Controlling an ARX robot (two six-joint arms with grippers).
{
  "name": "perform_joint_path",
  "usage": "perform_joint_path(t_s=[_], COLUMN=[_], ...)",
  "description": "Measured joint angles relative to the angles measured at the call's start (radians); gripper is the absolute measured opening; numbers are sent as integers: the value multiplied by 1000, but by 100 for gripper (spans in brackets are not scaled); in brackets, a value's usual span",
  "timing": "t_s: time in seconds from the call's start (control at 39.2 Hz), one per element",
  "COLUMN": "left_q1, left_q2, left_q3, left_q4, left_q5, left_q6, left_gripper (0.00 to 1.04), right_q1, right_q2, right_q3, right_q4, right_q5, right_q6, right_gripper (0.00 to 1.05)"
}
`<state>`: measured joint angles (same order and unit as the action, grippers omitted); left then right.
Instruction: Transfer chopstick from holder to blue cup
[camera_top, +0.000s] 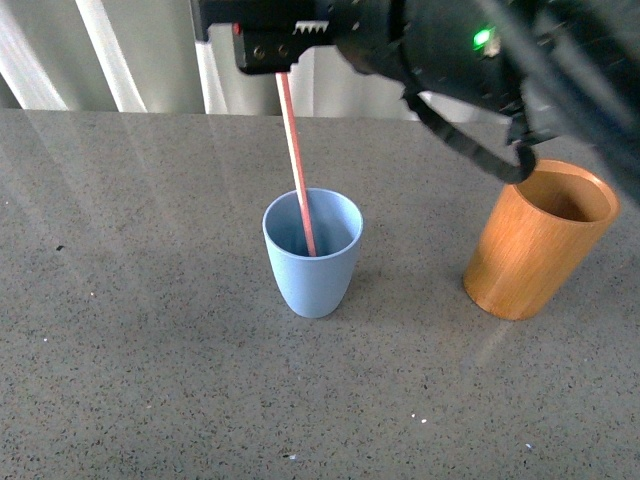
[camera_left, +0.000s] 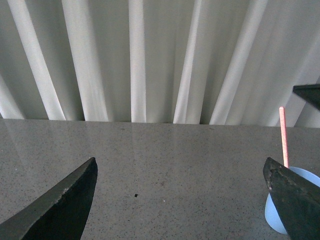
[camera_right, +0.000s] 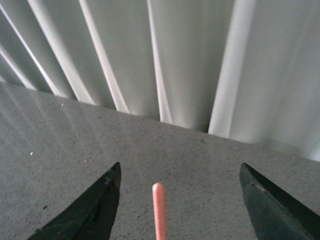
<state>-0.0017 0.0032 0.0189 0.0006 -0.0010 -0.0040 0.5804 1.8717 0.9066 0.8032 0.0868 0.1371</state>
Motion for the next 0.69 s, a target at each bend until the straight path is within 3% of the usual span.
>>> perform_joint_path(t_s=[0.15,0.2,0.43,0.54,0.61,0.69], left_q1=[0,0,0,0,0,0], left_q2=[0,0,0,0,0,0], left_q3=[0,0,0,0,0,0], left_q4=[0,0,0,0,0,0], left_q5=[0,0,-1,2,1,-2], left_q6=[0,0,0,0,0,0], left_gripper=[98,98,98,98,98,98], right_q1=[-50,-71,-278,-291,-315,-341], right_q2=[-189,-257,-687,-713,-713,-755], right_q3=[-92,-129,-407,-416,-493,-563], right_q4=[-55,-85,-296,-297,-111,-44], right_q5=[95,129,284,281,169,127], right_q6=[-6,-11,-83,-91,-118,-131], right_gripper=[94,97,95,95,81,67])
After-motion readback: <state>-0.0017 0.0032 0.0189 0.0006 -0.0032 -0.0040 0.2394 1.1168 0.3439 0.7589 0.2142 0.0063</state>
